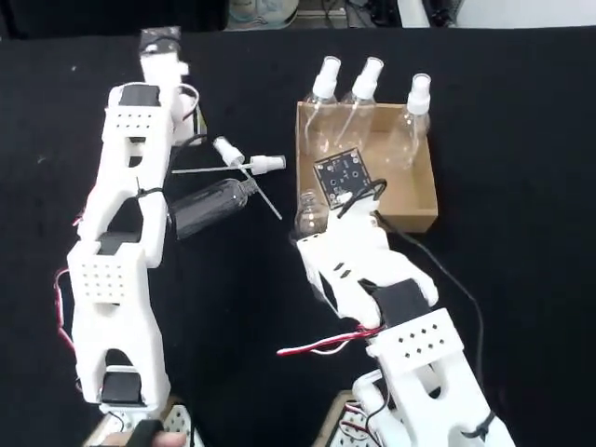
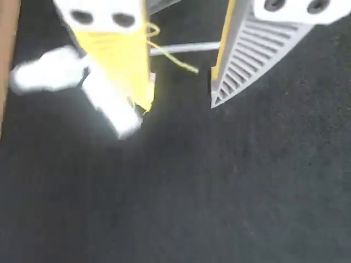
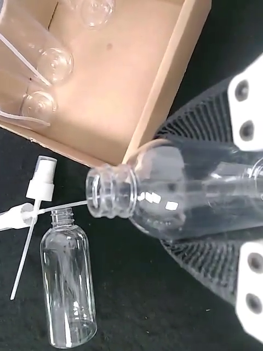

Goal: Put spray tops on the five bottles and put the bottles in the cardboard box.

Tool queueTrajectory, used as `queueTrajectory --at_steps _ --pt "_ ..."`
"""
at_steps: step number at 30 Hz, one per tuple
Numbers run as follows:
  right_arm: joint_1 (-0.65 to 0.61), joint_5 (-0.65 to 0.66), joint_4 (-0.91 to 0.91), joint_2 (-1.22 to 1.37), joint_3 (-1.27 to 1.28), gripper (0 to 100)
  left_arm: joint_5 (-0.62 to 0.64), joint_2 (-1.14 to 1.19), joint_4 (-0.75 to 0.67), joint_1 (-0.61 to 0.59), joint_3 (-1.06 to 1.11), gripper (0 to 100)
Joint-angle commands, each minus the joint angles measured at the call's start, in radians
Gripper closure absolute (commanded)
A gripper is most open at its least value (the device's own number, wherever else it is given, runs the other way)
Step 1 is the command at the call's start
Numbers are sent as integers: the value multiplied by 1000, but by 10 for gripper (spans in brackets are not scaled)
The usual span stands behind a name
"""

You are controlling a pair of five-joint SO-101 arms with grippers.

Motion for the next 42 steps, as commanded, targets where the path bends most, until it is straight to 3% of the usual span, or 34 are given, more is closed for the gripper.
queueTrajectory --at_steps 1,4,11,23,29,36,42 --pt "5 -5 -25 -33 -7 980 74 -2 -46 36 -21 788" --pt "5 -5 -25 -33 -7 980 74 20 -51 50 -22 716" --pt "5 -5 -25 -33 -7 980 83 78 -48 116 -21 726" --pt "5 -5 -26 -33 -7 980 106 101 -43 104 -12 729" --pt "5 -5 -26 -33 -7 980 144 112 -40 94 -12 902" --pt "5 -5 -26 -33 2 980 140 64 -26 1 -41 924" --pt "5 -5 -26 -33 2 980 -12 8 63 -114 -209 923"
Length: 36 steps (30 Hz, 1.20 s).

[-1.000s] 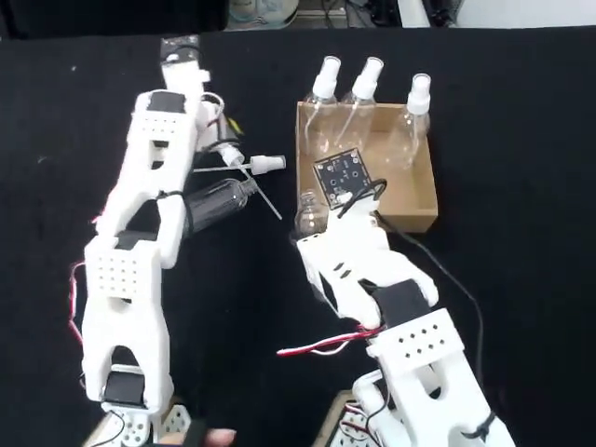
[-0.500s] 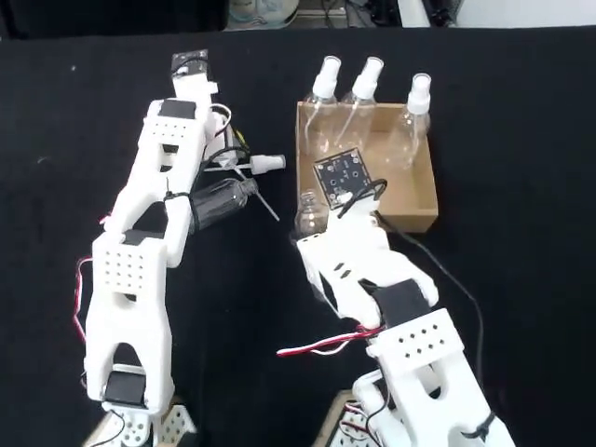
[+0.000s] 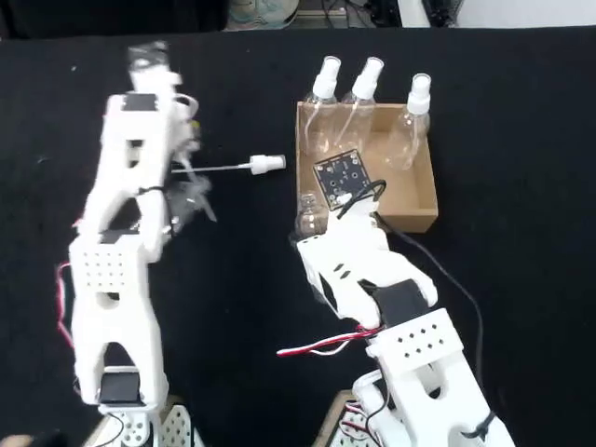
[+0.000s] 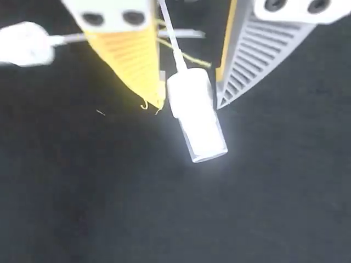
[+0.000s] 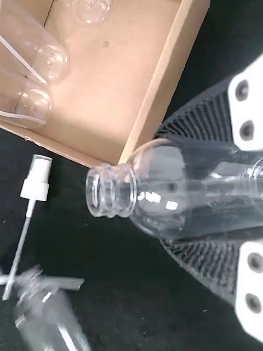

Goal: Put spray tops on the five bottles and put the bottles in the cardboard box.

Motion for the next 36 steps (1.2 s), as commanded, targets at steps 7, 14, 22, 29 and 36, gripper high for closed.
queueTrajectory --at_steps 7,14,22,29,36 --pt "5 -5 -28 -33 -7 980 -100 -101 94 -117 -309 920" --pt "5 -5 -28 -33 -7 980 87 -95 95 -88 -463 920" --pt "3 -6 -28 -33 -7 980 -11 -91 402 -127 -757 920" --pt "-81 -34 -25 -81 21 980 -172 -80 560 -208 -823 924" --pt "-138 -34 -18 -266 107 980 -279 -104 562 -463 -493 925"
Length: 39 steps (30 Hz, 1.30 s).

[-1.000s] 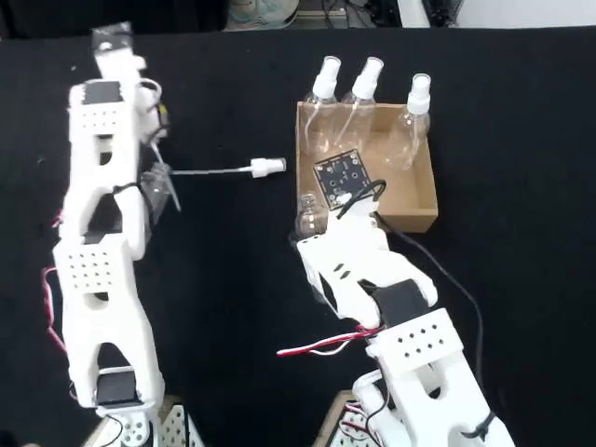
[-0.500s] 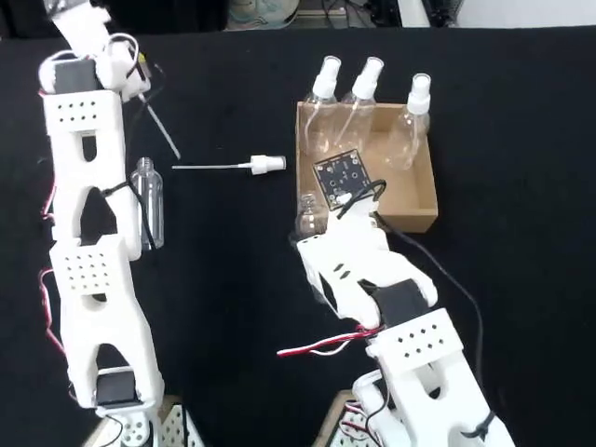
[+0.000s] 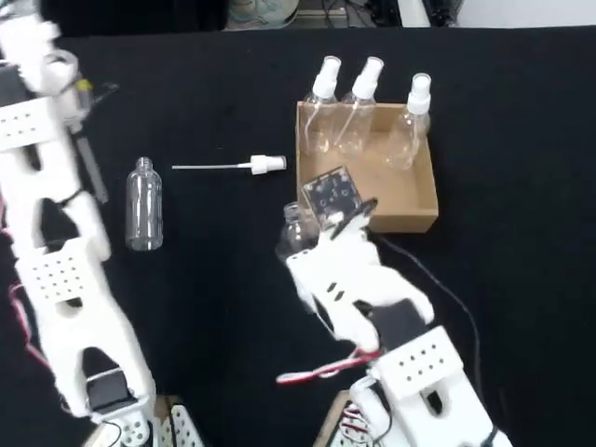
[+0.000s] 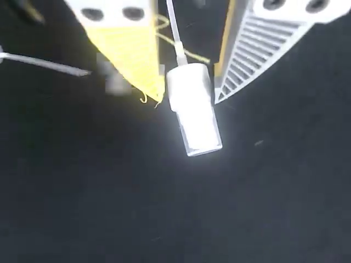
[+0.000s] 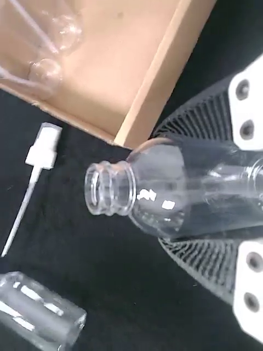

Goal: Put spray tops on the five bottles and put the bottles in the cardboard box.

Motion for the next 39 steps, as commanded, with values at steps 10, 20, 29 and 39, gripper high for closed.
queueTrajectory --at_steps 10,20,29,39 --pt "-124 -5 -8 -200 71 980 -275 -308 -176 -460 915 950" --pt "-124 -5 3 -203 73 980 -453 -307 -273 -539 1171 773" --pt "-124 -5 3 -203 74 980 -474 -261 -222 -503 1018 759" --pt "-124 -5 5 -206 74 980 -509 54 -28 -499 582 786"
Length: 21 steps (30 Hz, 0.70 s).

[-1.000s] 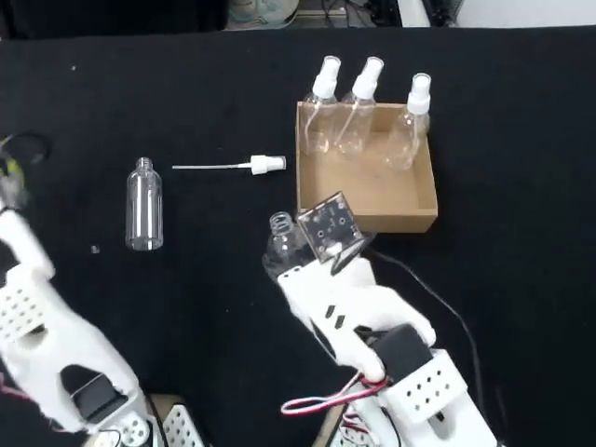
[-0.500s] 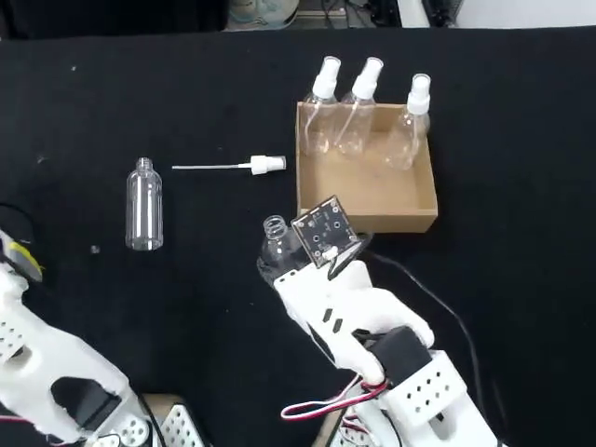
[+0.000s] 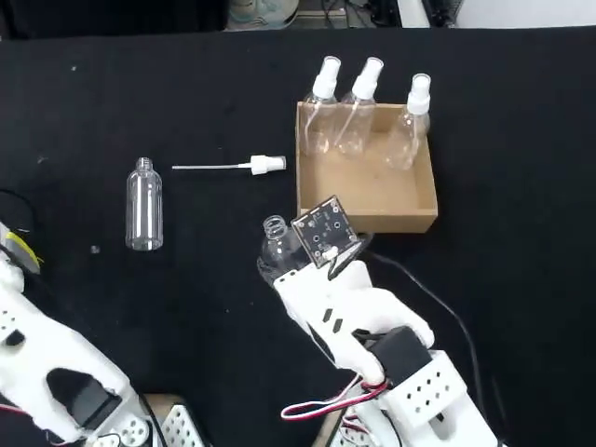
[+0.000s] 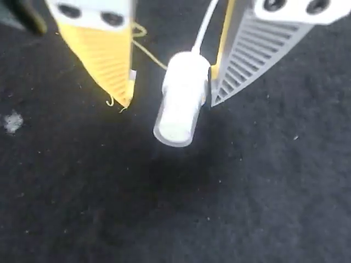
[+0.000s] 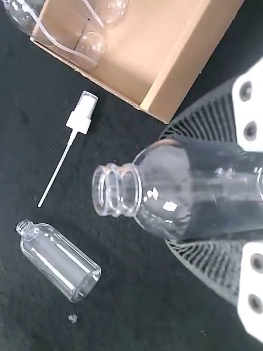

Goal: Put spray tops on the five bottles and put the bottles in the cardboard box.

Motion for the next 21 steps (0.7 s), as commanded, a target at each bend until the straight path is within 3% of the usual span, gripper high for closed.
queueTrajectory --at_steps 1,8,11,13,21 --pt "-11 -5 5 -30 -7 980 -54 107 86 10 -259 786" --pt "-11 -5 5 -31 -7 980 -138 146 98 22 -272 805" --pt "-11 -5 5 -31 -7 980 -167 110 98 35 -205 912" --pt "-11 -5 3 -31 -7 980 -184 69 98 47 -159 972" --pt "-12 -5 3 -31 -7 980 -201 -287 98 68 91 970"
